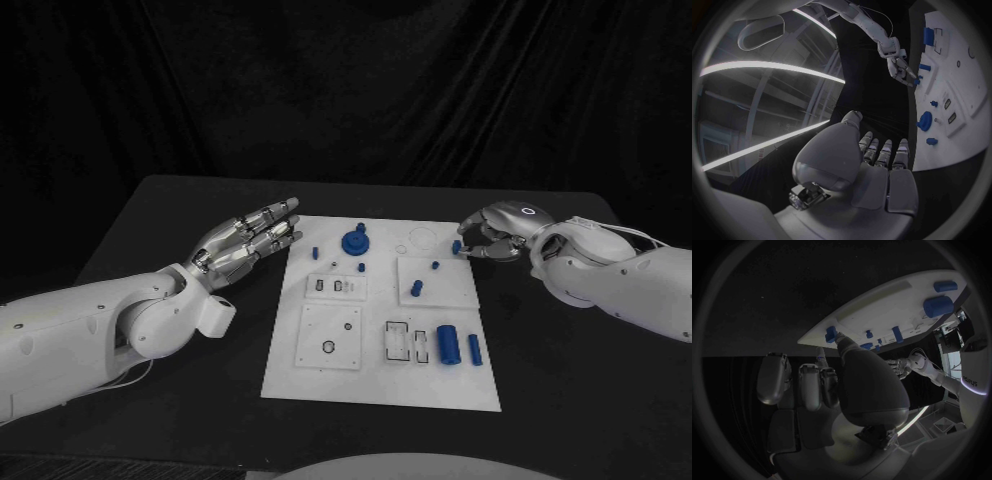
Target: Assemble the parts on the task board
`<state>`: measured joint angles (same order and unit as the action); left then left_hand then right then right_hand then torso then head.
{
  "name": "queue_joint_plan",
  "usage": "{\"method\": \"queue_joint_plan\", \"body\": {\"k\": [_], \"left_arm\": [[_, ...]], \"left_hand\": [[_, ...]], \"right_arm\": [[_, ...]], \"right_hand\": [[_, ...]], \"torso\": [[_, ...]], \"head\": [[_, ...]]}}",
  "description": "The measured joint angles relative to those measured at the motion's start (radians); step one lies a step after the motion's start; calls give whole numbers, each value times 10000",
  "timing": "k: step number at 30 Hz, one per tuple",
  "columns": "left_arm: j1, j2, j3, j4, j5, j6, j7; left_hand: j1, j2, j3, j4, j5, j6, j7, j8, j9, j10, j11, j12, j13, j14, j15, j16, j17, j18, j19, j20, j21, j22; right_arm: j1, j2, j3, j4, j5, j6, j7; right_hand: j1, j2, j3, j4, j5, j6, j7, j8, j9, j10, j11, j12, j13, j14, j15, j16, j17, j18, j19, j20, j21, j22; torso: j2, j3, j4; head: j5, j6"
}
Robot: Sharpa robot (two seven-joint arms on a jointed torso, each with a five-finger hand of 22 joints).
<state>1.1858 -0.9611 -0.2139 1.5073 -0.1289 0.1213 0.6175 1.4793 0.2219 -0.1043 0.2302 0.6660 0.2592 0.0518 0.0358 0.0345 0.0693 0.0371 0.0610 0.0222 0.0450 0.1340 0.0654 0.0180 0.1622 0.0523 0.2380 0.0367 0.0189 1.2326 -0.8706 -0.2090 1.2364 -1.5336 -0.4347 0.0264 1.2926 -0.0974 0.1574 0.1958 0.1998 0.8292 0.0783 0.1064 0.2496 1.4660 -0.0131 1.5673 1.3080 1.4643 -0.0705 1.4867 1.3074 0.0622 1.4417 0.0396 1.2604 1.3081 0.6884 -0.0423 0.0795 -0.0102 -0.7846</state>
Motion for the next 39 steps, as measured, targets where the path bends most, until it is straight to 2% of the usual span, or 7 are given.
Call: {"method": "queue_joint_plan", "body": {"k": [13,15,17,22,26,31,39], "left_arm": [[-11,37,0,-26,0,27,-10],[-12,37,0,-27,0,33,-12],[-13,39,0,-28,0,39,-15],[-17,42,0,-32,0,51,-21],[-19,45,0,-36,0,61,-27],[-24,52,0,-43,0,73,-32],[-30,59,0,-51,0,83,-41]], "left_hand": [[0,0,42,-42,0,0,0,0,0,0,0,0,0,0,0,0,0,0,0,0,0,0],[0,0,42,-42,0,0,0,0,0,0,0,0,0,0,0,0,0,1,0,0,0,0],[0,0,42,-42,0,0,0,0,0,0,0,0,0,0,0,0,0,1,0,0,0,0],[0,0,42,-42,0,0,0,0,0,0,0,0,0,0,0,0,0,0,0,0,0,0],[0,0,42,-42,0,0,0,0,0,0,0,0,0,0,0,0,0,1,0,0,0,0],[0,0,42,-41,0,0,0,0,0,-1,0,0,0,0,0,0,0,1,0,0,0,0],[0,0,41,-41,0,0,0,0,0,-1,0,0,0,0,0,0,0,0,0,0,0,0]], "right_arm": [[-62,264,2,-266,1,25,51],[-80,282,2,-280,1,34,60],[-105,305,2,-304,1,46,70],[-146,346,2,-333,3,65,99],[-155,367,2,-351,3,75,127],[-161,379,2,-366,3,83,158],[-166,389,2,-386,4,48,256]], "right_hand": [[78,78,0,0,130,142,1,117,89,0,0,0,-1,0,0,-36,-1,0,0,0,-97,-2],[119,38,0,0,130,181,-38,117,103,0,0,0,-2,0,0,-85,0,1,0,0,-98,-2],[129,27,0,0,172,220,1,156,133,0,0,0,-2,0,0,-85,-1,0,0,0,-98,-2],[279,64,-9,-48,504,411,-19,294,321,0,0,0,-2,0,0,-85,-1,-1,0,-1,-137,-3],[413,176,29,-225,1015,528,-47,653,618,0,0,0,-2,0,0,-85,0,0,-36,-36,-186,-4],[487,249,61,-338,1331,597,-117,947,864,0,0,0,-3,20,-20,-124,0,0,-36,-36,-226,-4],[596,356,122,-456,1365,824,-181,1412,1205,2,-74,0,-3,5,-66,-124,-1,0,-35,-36,-265,-5]], "torso": [[1,3,3],[2,3,4],[4,3,5],[6,3,5],[7,3,6],[7,2,6],[3,2,3]], "head": [[11,-28],[11,-34],[11,-38],[20,-58],[19,-69],[14,-81],[12,-105]]}}
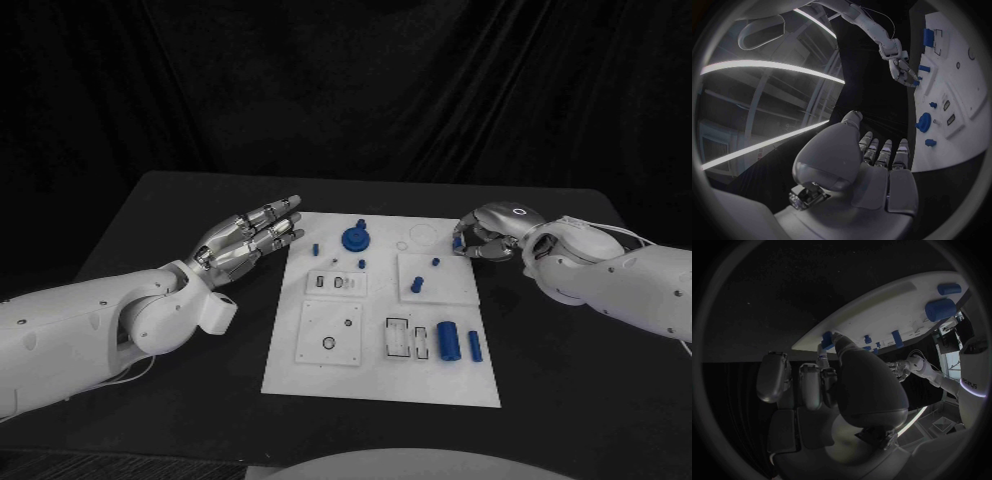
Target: Assemble the parts on the task board
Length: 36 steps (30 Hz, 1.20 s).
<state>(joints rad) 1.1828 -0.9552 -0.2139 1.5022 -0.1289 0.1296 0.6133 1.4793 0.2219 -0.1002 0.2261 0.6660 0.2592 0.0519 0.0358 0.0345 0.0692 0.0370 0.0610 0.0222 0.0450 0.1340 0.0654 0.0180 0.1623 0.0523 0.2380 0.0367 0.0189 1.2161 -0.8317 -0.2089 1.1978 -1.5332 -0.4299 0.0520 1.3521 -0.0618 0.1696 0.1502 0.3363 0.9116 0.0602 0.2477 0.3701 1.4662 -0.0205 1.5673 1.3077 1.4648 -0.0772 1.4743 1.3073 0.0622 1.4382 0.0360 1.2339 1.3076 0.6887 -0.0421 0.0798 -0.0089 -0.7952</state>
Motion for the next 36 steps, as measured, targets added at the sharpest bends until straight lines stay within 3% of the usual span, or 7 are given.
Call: {"method": "queue_joint_plan", "body": {"k": [6,11,13,19,23,28,36], "left_arm": [[-2,-8,0,4,0,2,-5],[-4,-47,0,14,0,3,-12],[-4,-55,0,18,0,3,-16],[-5,-49,0,13,0,2,-33],[-5,5,0,-2,0,1,-43],[-6,36,0,-3,0,1,-53],[-6,32,0,9,0,-4,-66]], "left_hand": [[0,0,0,0,0,0,0,0,0,0,0,0,0,0,0,0,0,0,0,0,0,0],[0,0,3,-1,0,0,0,0,0,0,0,0,0,0,0,0,0,0,0,0,0,0],[0,0,56,0,0,0,0,0,0,0,0,0,0,0,0,0,0,0,0,0,0,0],[0,0,56,0,0,0,0,0,0,0,0,0,0,0,0,6,0,0,0,0,0,0],[0,0,56,0,0,0,0,0,0,0,0,0,0,0,0,40,0,0,0,0,0,0],[0,0,56,0,0,0,0,0,0,29,28,0,0,0,0,39,8,0,0,0,0,0],[0,0,55,0,0,0,0,0,0,28,28,39,0,0,0,39,8,0,0,0,0,0]], "right_arm": [[-1,-69,0,122,135,-245,165],[42,-289,-3,630,355,-665,297],[147,-353,-11,882,417,-809,315],[784,-446,16,2177,501,-1109,296],[933,-182,19,2741,496,-1115,260],[833,462,17,2909,473,-930,204],[340,1311,3,2379,291,-546,24]], "right_hand": [[103,51,70,-131,275,170,-10,367,146,0,-71,0,-1,36,-35,0,0,1,39,-39,0,-1],[104,52,70,-155,478,201,13,522,146,0,-71,0,-1,36,-35,1,0,1,39,-39,0,-1],[105,51,70,-156,507,201,13,534,146,0,-71,0,-2,36,-35,1,0,0,39,-39,0,-2],[117,39,68,-156,577,200,14,538,145,0,-71,0,-2,36,-35,6,0,1,75,-75,0,-2],[117,38,67,-157,587,196,16,538,146,0,-70,0,-2,36,-35,6,0,1,75,-74,42,-2],[116,37,98,-209,659,191,21,538,146,0,-70,0,-3,36,-35,6,0,0,74,-74,42,-3],[115,36,98,-209,725,116,96,537,146,-2,5,0,-3,36,-34,7,8,-1,74,-74,29,5]], "torso": [[-1,1,-5],[-2,-2,-5],[-2,-2,-5],[-4,-4,-4],[-5,-10,-5],[-3,-18,-11],[2,-25,13]], "head": [[54,-7],[87,-1],[98,2],[82,-42],[66,-54],[109,-56],[122,-33]]}}
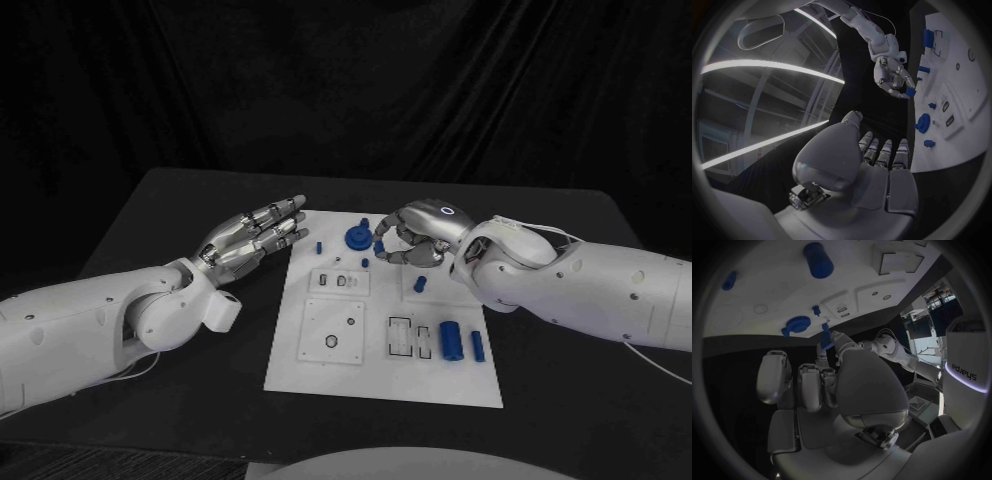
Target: Assemble the parts on the task board
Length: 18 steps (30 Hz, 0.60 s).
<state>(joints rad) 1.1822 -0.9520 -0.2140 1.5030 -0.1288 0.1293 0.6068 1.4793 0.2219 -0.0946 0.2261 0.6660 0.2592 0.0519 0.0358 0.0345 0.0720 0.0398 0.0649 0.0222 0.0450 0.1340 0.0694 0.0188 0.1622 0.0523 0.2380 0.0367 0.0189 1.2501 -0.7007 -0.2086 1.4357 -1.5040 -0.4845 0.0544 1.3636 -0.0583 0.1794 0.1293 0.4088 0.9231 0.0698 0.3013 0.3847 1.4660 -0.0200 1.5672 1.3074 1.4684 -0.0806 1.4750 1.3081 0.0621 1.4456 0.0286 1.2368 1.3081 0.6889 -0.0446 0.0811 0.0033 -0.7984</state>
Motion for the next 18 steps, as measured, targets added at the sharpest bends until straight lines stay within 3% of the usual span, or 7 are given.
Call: {"method": "queue_joint_plan", "body": {"k": [11,13,18], "left_arm": [[0,66,0,-31,0,0,-11],[0,85,0,-46,0,1,-13],[0,131,0,-67,0,3,-18]], "left_hand": [[0,0,29,-29,0,0,0,0,0,16,16,18,8,0,0,0,-1,0,0,0,0,0],[0,0,29,-29,0,0,0,0,0,41,40,45,8,0,0,0,-1,1,0,0,0,0],[0,0,29,-28,0,0,0,0,0,49,49,46,8,0,0,0,-1,0,0,0,0,0]], "right_arm": [[-242,580,2,-362,-420,461,-398],[-260,653,5,-416,-469,533,-456],[-338,793,6,-538,-548,670,-563]], "right_hand": [[-2,-2,0,0,1,-88,87,-16,10,-1,71,0,0,0,0,-38,-1,0,0,0,-95,-1],[-2,-2,0,0,1,-106,105,-18,224,-1,71,0,0,-23,23,-37,-1,1,0,0,-112,-2],[-32,-32,-1,0,1,-123,121,-27,299,-1,71,0,0,-37,38,-37,-2,1,20,21,-113,-2]], "torso": [[-19,19,1],[-19,24,1],[-15,27,1]], "head": [[12,-52],[-1,-58],[-8,-47]]}}
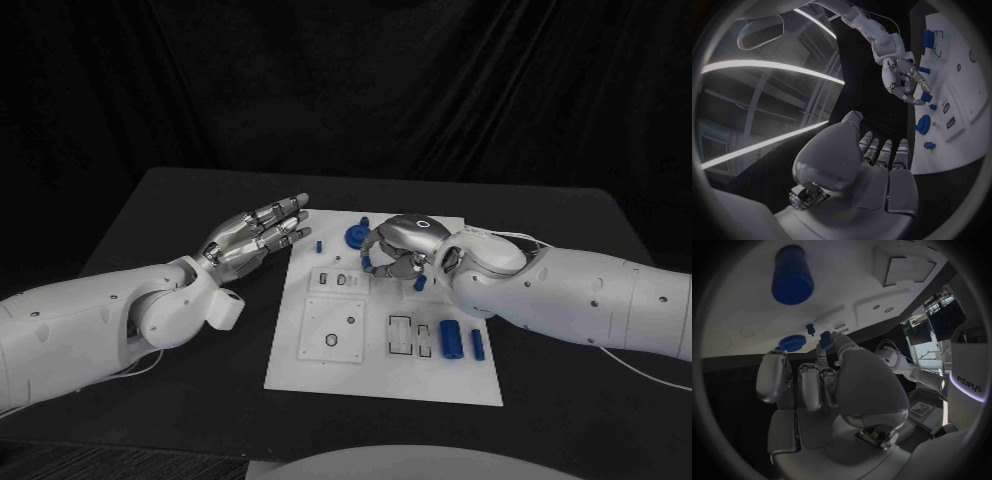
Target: Assemble the parts on the task board
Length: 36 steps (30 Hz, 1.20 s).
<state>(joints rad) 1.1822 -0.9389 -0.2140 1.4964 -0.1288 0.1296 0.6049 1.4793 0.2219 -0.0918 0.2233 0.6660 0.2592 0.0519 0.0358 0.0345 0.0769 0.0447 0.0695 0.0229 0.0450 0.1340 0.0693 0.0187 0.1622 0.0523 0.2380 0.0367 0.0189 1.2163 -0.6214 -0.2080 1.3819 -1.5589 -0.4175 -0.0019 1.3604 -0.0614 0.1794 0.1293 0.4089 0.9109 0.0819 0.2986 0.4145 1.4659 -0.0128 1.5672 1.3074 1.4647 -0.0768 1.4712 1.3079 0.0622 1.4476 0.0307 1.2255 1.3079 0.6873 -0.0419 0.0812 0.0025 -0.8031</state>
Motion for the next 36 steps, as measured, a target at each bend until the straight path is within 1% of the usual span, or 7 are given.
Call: {"method": "queue_joint_plan", "body": {"k": [9,21,24,26,30,32,36], "left_arm": [[0,24,0,-16,0,3,-12],[0,43,0,-36,0,6,-22],[0,54,0,-42,0,8,-24],[0,59,0,-46,0,9,-25],[0,67,0,-54,0,11,-28],[0,69,0,-58,0,12,-29],[0,69,0,-63,0,12,-31]], "left_hand": [[0,0,28,-28,0,0,0,0,0,0,0,0,12,0,0,0,-1,0,0,0,0,0],[0,0,28,-28,0,0,0,0,0,0,0,0,12,0,0,0,-1,0,0,0,0,0],[0,0,28,-28,0,0,0,0,0,0,0,-1,12,0,0,0,-1,0,0,0,0,0],[0,0,27,-28,0,0,0,0,0,0,0,-1,11,0,0,0,-1,0,0,0,0,0],[0,0,28,-28,0,0,0,0,0,35,34,0,11,0,0,0,-2,0,0,0,0,0],[0,0,27,-28,0,0,0,0,0,35,35,0,11,0,0,0,-2,0,0,0,0,0],[0,0,27,-28,0,0,0,0,0,35,35,0,10,0,0,0,-2,0,0,0,0,0]], "right_arm": [[-145,197,-3,-157,-71,212,-100],[-202,331,7,-289,-94,344,-134],[-203,347,9,-299,-96,376,-139],[-204,361,11,-305,-97,404,-144],[-209,387,11,-315,-99,478,-154],[-219,399,8,-325,-100,522,-162],[-237,423,0,-336,-102,610,-182]], "right_hand": [[-11,-11,-1,0,-2,-2,2,-29,46,0,0,0,0,0,0,0,-1,-1,15,15,0,-1],[-11,-11,-1,1,-3,-91,27,-55,45,0,0,0,0,0,0,-37,-1,0,15,15,-60,-3],[-68,-57,-1,1,-93,-181,70,-55,45,0,0,0,0,0,0,-37,-2,-1,15,16,-110,-3],[-93,-32,5,-3,-158,-268,74,-65,40,0,0,0,0,0,0,-69,-2,-1,-6,37,-121,-3],[-138,7,45,-41,-285,-561,124,-254,-72,-1,70,0,0,30,30,-108,-2,-1,-22,53,-194,-4],[-215,-69,45,-41,-350,-669,157,-321,-138,-1,70,0,0,30,30,-109,-2,-1,-22,53,-213,-4],[-241,-95,46,-45,-464,-799,134,-428,-232,-1,69,0,-1,30,29,-108,-3,-1,-22,53,-239,-4]], "torso": [[5,-4,-28],[5,-5,-18],[5,-5,-15],[4,-5,-14],[5,-6,-12],[5,-6,-12],[6,-7,-16]], "head": [[39,-15],[12,-38],[6,-44],[1,-49],[-8,-60],[-9,-61],[-3,-62]]}}
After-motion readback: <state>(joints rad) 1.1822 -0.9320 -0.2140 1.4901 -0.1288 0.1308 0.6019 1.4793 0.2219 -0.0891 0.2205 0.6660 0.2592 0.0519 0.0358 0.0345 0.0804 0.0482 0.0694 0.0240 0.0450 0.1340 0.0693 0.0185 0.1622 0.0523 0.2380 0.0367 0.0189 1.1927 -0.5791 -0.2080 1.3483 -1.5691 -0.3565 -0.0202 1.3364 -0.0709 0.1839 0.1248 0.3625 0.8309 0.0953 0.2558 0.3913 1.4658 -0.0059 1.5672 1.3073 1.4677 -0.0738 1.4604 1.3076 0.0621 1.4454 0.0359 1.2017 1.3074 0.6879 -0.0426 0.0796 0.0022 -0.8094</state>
